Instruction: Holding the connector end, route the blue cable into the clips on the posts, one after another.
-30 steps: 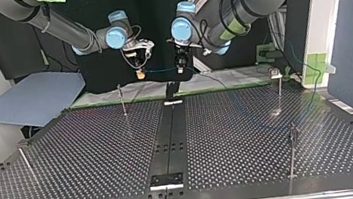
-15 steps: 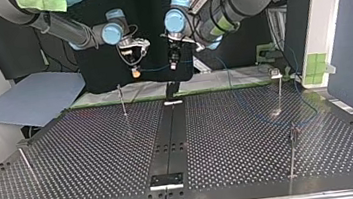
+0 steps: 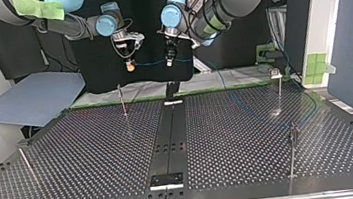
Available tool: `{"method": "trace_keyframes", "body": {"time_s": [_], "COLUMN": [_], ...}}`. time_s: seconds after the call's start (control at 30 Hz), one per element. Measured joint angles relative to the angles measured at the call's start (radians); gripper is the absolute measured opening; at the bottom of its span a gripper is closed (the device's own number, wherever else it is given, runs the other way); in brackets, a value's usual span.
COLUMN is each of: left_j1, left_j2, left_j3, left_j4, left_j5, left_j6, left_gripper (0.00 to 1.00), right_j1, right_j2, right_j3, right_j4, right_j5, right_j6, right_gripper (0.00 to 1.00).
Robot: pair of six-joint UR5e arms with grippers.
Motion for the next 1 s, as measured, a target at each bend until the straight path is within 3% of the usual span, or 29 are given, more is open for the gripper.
{"method": "trace_keyframes", "body": {"time_s": [0.3, 0.53, 0.83, 1.0], "left_j1": [-0.045, -0.103, -0.13, -0.138], "left_j2": [-0.071, -0.079, -0.09, -0.131], "left_j3": [0.073, 0.139, 0.21, 0.248], "left_j4": [-0.025, -0.046, -0.061, -0.094], "left_j5": [-0.013, -0.063, -0.084, -0.09], "left_j6": [-0.002, -0.017, -0.017, -0.004], "left_gripper": [0.0, 0.0, 0.0, 0.0], "right_j1": [-0.067, -0.13, -0.208, -0.244], "right_j2": [-0.029, -0.031, -0.033, -0.034], "right_j3": [0.073, 0.11, 0.113, 0.113], "right_j4": [-0.077, -0.14, -0.214, -0.222], "right_j5": [-0.063, -0.121, -0.122, -0.128], "right_j6": [0.003, 0.003, 0.0, -0.005], "right_gripper": [0.0, 0.0, 0.0, 0.0]}}
